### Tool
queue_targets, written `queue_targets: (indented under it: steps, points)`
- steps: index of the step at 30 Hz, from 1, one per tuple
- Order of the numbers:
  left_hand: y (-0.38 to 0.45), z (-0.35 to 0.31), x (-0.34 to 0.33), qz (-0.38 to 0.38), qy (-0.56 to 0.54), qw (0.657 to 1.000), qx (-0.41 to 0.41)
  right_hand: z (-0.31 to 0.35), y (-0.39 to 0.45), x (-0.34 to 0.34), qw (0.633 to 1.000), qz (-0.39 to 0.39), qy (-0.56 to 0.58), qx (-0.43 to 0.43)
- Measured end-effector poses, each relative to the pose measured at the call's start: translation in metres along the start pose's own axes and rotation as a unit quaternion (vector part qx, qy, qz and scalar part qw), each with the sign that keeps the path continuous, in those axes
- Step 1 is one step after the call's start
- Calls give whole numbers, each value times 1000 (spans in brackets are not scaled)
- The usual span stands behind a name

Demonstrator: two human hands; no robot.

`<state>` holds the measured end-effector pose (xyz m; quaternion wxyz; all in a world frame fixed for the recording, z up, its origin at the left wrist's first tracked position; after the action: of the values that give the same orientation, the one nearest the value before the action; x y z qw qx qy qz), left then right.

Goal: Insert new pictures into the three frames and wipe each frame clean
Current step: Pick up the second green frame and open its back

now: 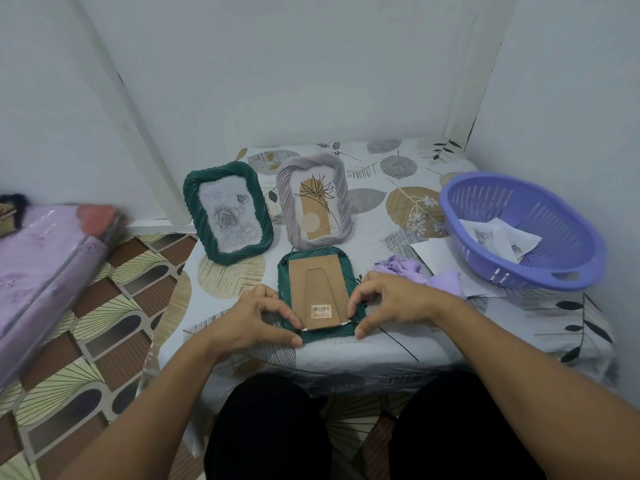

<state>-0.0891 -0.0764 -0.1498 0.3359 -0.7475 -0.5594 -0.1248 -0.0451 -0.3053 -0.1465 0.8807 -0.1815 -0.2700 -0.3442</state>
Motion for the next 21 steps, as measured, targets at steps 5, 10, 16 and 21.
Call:
queue_targets:
  steps: [5,10,16,21]
  points:
    - [0,0,-1,8,11,1000,-3,2,-1,-1,1000,3,-1,4]
    - [1,0,-1,13,15,1000,-6,2,1,-1,1000,3,0,8]
    - [2,1,-1,9,13,1000,-2,3,0,-1,1000,16,-12,11]
    - [3,2,-2,5,12,1000,-2,3,0,-2,999,24,-33,16]
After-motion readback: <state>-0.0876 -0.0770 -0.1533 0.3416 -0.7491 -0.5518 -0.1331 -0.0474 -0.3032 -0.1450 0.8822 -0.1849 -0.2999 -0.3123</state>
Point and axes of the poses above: each hand's wrist, its own y-axis towards the middle knuckle, its own x-axis out of the back of the hand, z = x × y, the point moved 7 cm from there along y, towards the middle knuckle, and after that the axes turned 9 degrees about x, right-handed, at the moved point
